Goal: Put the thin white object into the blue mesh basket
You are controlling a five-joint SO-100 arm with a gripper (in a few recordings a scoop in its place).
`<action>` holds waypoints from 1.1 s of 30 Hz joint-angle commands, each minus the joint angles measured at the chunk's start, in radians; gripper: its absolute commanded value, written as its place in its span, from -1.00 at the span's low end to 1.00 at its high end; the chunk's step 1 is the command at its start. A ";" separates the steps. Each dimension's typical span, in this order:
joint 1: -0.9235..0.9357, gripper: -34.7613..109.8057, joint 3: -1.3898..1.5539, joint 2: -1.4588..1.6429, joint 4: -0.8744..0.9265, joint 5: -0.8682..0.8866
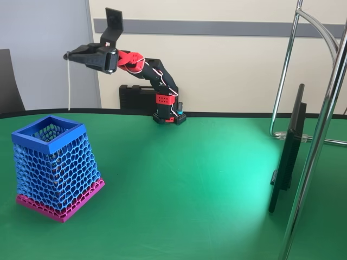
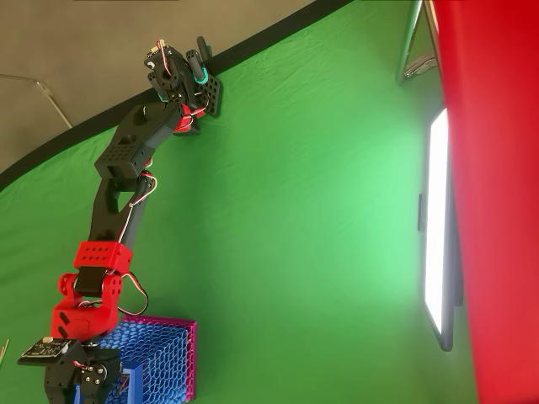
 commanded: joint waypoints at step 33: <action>-0.012 -0.36 0.976 0.440 -0.170 0.124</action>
